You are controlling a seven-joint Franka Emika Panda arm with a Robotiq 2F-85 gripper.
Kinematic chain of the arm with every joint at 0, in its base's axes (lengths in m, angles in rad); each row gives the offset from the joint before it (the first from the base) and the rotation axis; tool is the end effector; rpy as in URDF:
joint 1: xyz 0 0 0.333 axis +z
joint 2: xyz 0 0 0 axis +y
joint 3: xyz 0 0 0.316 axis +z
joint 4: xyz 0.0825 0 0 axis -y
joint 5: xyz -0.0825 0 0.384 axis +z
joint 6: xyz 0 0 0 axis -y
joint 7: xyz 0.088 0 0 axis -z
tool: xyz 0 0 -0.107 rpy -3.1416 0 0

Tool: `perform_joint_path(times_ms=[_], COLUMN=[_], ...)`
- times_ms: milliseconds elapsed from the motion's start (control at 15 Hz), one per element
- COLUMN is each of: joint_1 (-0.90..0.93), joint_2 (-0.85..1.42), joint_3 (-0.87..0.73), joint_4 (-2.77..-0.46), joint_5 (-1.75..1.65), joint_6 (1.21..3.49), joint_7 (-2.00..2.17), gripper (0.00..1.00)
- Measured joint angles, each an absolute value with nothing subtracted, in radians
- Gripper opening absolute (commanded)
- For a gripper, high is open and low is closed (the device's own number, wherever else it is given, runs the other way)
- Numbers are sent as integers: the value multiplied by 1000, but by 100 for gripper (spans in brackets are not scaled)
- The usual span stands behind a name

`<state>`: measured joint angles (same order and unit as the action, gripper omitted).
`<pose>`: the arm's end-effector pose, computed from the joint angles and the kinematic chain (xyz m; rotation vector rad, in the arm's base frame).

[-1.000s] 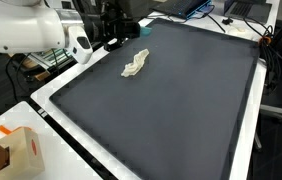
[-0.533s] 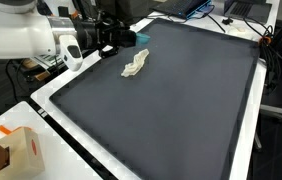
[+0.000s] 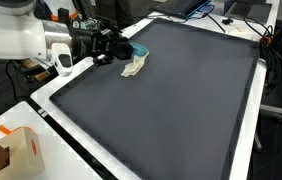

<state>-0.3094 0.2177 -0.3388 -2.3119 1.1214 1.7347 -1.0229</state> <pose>0.4187 -0.2171 0.2486 -2.0157 0.3238 -0.2457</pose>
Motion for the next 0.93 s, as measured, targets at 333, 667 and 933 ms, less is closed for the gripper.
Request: perform_joint_path(times_ms=[333,667,933], joint_1=[-303,-281,-253], joint_2=[201,130,44], joint_3=[-331,-309,-282], joint_4=[-2321,-2365,-2420], joint_5=[1121,1104,1046], joint_6=[1826,1954,2081], joint_7=[-948,-863,-756], gripper=[25,25,25])
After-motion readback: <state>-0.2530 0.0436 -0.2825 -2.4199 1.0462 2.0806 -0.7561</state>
